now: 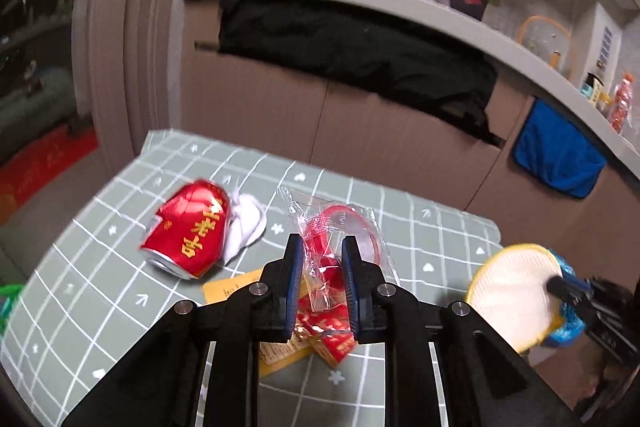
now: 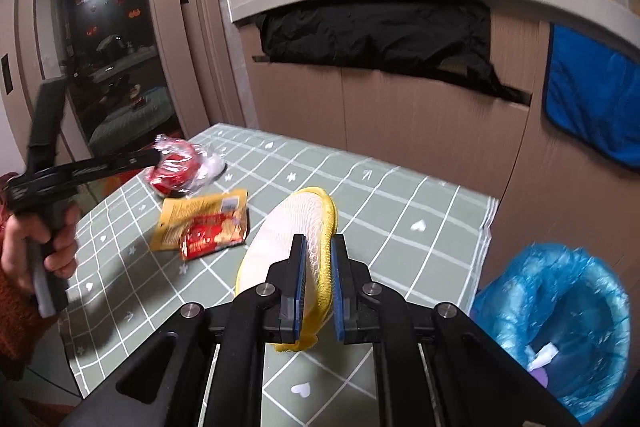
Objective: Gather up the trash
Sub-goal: 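Grasp the clear plastic bag with red contents with the left gripper, then carry the mesh pad and plastic bag over the bin and release both, then move both tools back over the table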
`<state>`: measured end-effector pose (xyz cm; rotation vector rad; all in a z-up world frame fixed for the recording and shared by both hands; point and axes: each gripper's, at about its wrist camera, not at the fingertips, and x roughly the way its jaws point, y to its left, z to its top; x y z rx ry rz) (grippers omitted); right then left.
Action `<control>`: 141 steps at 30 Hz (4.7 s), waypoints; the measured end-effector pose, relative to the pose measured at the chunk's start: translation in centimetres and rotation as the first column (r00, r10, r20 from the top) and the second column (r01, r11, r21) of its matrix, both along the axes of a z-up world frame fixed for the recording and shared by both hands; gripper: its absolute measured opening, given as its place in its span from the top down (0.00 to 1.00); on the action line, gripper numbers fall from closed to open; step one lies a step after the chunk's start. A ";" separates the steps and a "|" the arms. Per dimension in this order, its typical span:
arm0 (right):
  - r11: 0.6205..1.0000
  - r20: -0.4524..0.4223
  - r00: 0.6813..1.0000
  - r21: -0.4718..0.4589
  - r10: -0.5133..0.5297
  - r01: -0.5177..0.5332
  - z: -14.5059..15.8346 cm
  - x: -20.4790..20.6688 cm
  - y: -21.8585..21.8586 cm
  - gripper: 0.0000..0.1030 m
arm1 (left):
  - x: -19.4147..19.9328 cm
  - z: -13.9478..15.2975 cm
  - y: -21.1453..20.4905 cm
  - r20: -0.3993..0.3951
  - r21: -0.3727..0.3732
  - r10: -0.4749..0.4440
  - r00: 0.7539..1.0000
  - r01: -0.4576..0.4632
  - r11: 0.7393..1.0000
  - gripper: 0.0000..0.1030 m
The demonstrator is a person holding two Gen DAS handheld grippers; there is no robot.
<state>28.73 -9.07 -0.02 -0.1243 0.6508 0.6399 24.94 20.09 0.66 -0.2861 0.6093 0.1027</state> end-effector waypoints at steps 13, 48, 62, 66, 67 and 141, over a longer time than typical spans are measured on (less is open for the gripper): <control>0.999 0.162 0.986 -0.010 -0.049 0.051 5.5 -2.2 -2.2 0.90 | -3.4 4.5 -7.5 0.094 0.107 -0.140 0.986 0.130 0.986 0.81; 0.917 0.305 0.866 0.074 -0.395 0.392 10.1 -2.6 -22.7 0.90 | 3.3 9.6 -31.5 0.192 0.181 -0.477 0.858 0.447 0.876 0.81; 0.886 0.228 0.858 0.073 -0.461 0.457 6.5 -0.7 -26.6 0.90 | 7.1 5.3 -35.7 0.097 0.143 -0.532 0.841 0.517 0.844 0.81; 0.884 0.216 0.859 0.059 -0.464 0.463 5.6 -0.3 -26.8 0.90 | 7.8 4.2 -36.1 0.077 0.129 -0.539 0.839 0.527 0.840 0.81; 0.884 0.212 0.859 0.057 -0.466 0.465 5.4 -0.1 -26.9 0.90 | 8.0 3.9 -36.2 0.071 0.128 -0.540 0.838 0.529 0.839 0.81; 0.978 -0.172 0.964 0.002 0.205 -0.207 -3.6 3.7 16.2 0.55 | -4.4 -4.0 11.2 -0.073 -0.033 0.121 0.990 -0.124 0.992 0.64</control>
